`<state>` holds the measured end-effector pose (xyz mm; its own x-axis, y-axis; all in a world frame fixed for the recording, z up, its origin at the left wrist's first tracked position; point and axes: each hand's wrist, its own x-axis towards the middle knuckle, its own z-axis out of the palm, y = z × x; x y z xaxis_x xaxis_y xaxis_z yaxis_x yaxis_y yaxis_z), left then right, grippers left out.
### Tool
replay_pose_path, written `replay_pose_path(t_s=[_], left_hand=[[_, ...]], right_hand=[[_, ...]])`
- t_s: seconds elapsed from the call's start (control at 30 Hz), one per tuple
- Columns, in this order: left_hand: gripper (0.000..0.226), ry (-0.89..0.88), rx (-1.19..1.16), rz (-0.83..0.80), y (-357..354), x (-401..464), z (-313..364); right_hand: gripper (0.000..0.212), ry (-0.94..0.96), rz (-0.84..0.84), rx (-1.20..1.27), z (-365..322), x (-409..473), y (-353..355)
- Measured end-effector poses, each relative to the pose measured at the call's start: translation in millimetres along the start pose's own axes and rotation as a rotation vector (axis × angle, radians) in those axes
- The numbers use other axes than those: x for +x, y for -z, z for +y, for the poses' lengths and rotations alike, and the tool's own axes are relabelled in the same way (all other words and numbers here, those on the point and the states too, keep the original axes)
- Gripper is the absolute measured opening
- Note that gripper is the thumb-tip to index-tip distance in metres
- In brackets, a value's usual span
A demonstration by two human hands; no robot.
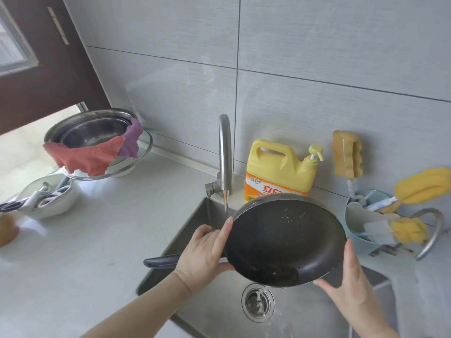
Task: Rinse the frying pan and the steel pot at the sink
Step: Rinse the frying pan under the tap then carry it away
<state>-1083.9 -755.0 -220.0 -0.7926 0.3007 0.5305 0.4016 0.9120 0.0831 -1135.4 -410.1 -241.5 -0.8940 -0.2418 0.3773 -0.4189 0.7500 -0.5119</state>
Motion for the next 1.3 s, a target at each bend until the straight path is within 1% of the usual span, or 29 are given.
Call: replay_pose_path(t_s=[0.07,0.1,0.2,0.27,0.3,0.37,0.4,0.47,0.5,0.57,0.63,0.83,1.0,1.17,1.3], left_hand=[[0.129,-0.007,0.032,-0.004,1.1,7.1,2.9],[0.127,-0.009,0.049,0.0,1.3,9.4,3.5],[0.113,-0.025,0.09,0.036,1.3,11.7,3.8],[0.103,-0.026,0.098,0.07,3.4,11.5,4.1],[0.104,-0.021,0.094,0.077,4.7,10.8,4.0],[0.118,-0.007,0.077,0.067,6.5,7.4,2.7],[0.126,-0.002,0.067,0.058,7.1,4.9,1.8],[0.131,0.008,0.059,0.057,6.9,-1.1,-1.3],[0.13,0.012,0.06,0.061,6.3,-4.6,-3.4],[0.12,0.017,0.064,0.064,4.9,-12.7,-7.0],[0.113,0.041,0.066,0.043,3.4,-23.0,-9.7],[0.109,0.131,0.078,-0.019,5.2,-50.6,-23.7],[0.104,0.248,0.121,-0.066,14.9,-73.2,-39.9],[0.101,0.33,0.148,-0.027,27.5,-92.7,-56.4],[0.1,0.357,0.139,-0.018,32.8,-105.4,-65.3]], right_hand=[[0.147,-0.043,0.004,0.01,0.1,-0.6,5.8],[0.143,-0.063,0.003,0.012,-2.4,-0.2,8.6],[0.145,-0.086,0.017,-0.012,-4.2,1.7,12.6],[0.139,-0.105,0.003,-0.012,-7.1,3.0,14.7],[0.134,-0.114,-0.009,-0.013,-8.3,3.7,14.8],[0.13,-0.089,-0.015,-0.038,-10.6,4.6,14.1],[0.13,-0.078,-0.009,-0.045,-12.8,4.8,13.3],[0.131,-0.068,-0.006,-0.054,-17.6,5.0,10.4],[0.131,-0.059,-0.015,-0.063,-19.2,4.6,8.8],[0.131,-0.03,-0.033,-0.067,-23.2,4.2,4.2],[0.134,-0.006,-0.064,-0.028,-27.1,4.5,-2.6],[0.148,0.047,-0.146,0.043,-40.1,7.9,-29.9],[0.145,0.094,-0.217,0.09,-61.3,21.3,-49.8],[0.142,0.139,-0.31,0.068,-80.6,32.2,-70.1],[0.14,0.187,-0.341,0.056,-88.4,35.4,-80.8]])
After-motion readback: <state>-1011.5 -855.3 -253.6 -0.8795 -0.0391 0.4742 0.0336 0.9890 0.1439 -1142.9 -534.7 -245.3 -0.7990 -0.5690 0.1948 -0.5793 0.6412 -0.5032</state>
